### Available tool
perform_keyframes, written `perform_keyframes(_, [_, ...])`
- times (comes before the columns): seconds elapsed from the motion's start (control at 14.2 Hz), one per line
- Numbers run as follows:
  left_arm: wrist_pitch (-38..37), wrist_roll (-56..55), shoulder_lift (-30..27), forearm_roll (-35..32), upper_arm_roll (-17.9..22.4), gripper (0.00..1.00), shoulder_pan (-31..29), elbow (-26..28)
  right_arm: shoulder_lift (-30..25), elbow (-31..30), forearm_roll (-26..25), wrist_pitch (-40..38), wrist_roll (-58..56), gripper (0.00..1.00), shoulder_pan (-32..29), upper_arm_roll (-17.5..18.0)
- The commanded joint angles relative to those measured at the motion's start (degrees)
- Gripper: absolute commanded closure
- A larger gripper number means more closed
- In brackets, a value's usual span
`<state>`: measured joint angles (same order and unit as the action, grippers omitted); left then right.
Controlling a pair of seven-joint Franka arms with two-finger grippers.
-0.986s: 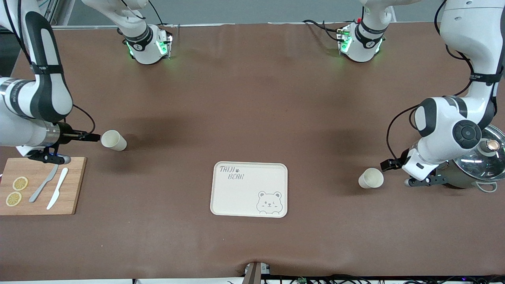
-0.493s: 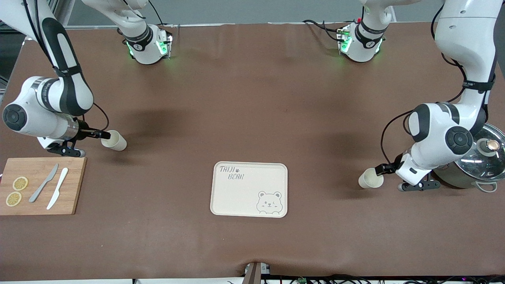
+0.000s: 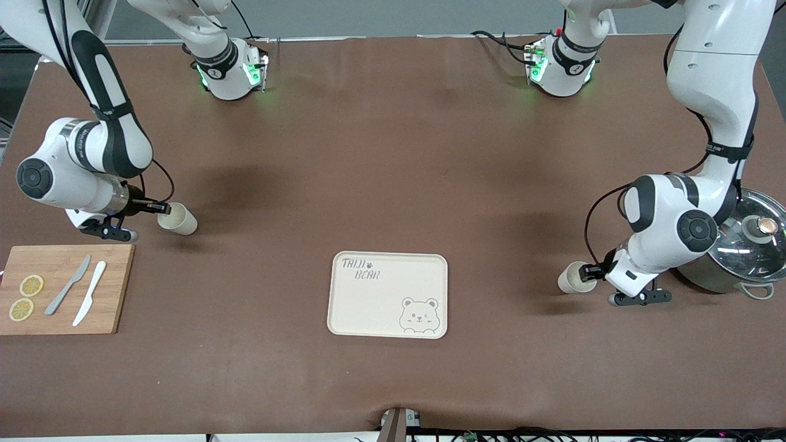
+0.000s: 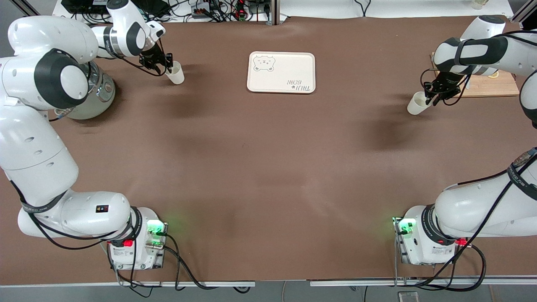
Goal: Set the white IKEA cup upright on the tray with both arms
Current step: 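Close the left gripper on one cup while the right gripper grasps another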
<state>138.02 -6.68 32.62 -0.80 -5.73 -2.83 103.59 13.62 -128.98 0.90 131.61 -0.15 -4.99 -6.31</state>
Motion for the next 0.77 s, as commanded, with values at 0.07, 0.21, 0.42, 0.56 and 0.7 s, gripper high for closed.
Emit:
perform_keyframes(0.07, [0.3, 0.7, 0.1, 1.0, 0.0, 1.0, 0.1, -1.4, -1.3, -3.4, 0.8, 3.7, 0.0, 0.87, -1.2, 0.9])
perform_keyframes(0.21, [0.2, 0.5, -0.6, 1.1, 0.0, 1.0, 0.4, -1.5, -1.4, -3.4, 0.8, 3.7, 0.0, 0.98, -1.2, 0.9])
perform_keyframes(0.42, [-1.5, -0.4, -2.9, 1.2, -0.9, 1.0, 1.2, -1.5, -1.5, -3.3, 0.8, 3.7, 0.0, 1.0, -1.2, 0.9])
perform_keyframes(0.56, [-2.8, -2.4, -4.1, 1.2, -2.8, 1.0, 1.2, -1.5, -1.8, -2.9, 0.8, 3.4, 0.0, 1.0, -1.2, 0.9])
perform_keyframes(0.7, [-3.4, -8.6, -4.5, 1.2, -5.3, 1.0, 1.2, -1.5, -1.9, -2.6, 0.8, 3.0, 0.1, 1.0, -1.1, 0.9])
